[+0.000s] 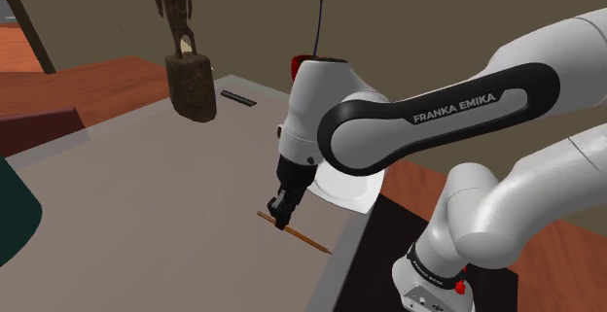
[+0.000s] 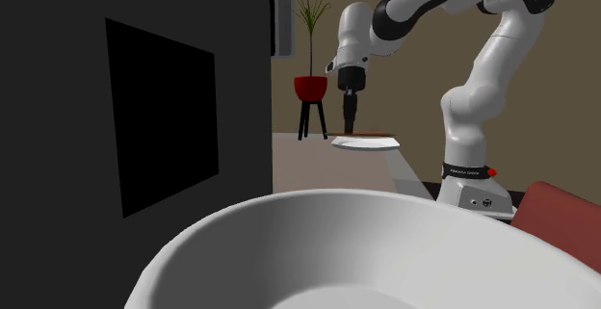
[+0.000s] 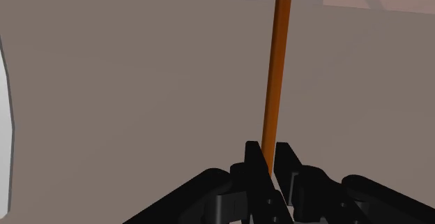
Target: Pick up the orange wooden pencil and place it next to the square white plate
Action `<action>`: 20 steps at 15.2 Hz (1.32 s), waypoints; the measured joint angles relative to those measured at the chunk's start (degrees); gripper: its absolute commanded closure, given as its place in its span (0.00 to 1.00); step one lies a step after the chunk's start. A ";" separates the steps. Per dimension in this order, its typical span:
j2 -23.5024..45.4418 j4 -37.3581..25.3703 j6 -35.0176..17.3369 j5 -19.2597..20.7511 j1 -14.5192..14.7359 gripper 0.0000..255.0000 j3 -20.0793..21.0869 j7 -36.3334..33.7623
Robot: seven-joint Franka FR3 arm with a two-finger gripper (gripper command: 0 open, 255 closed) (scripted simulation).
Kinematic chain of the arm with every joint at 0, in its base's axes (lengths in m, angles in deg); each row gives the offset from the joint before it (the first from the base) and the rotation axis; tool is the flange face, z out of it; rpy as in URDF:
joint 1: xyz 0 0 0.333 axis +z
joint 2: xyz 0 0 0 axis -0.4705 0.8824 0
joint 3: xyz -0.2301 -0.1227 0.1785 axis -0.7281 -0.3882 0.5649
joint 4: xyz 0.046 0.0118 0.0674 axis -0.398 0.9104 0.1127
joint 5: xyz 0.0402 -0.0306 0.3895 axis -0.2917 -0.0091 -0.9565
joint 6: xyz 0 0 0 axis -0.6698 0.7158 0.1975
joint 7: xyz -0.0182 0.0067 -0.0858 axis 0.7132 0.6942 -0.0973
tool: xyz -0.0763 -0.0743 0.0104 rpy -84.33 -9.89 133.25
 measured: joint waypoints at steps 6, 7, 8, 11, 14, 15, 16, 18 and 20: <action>2.63 2.65 -5.22 -1.31 0.43 1.00 0.93 1.10; 3.09 3.11 -6.09 -1.52 0.47 1.00 0.99 1.42; 3.62 3.56 -7.04 -1.75 0.52 1.00 1.11 1.69; 5.51 4.77 -10.07 -2.50 0.72 1.00 1.49 2.51; 6.32 5.15 -11.27 -2.79 0.81 1.00 1.69 2.76; 6.37 5.19 -11.37 -2.82 0.82 1.00 1.71 2.77; 6.39 5.21 -11.41 -2.84 0.83 1.00 1.72 2.78; 6.42 5.22 -11.46 -2.85 0.84 1.00 1.74 2.78; 6.42 5.23 -11.46 -2.85 0.84 0.00 1.74 2.78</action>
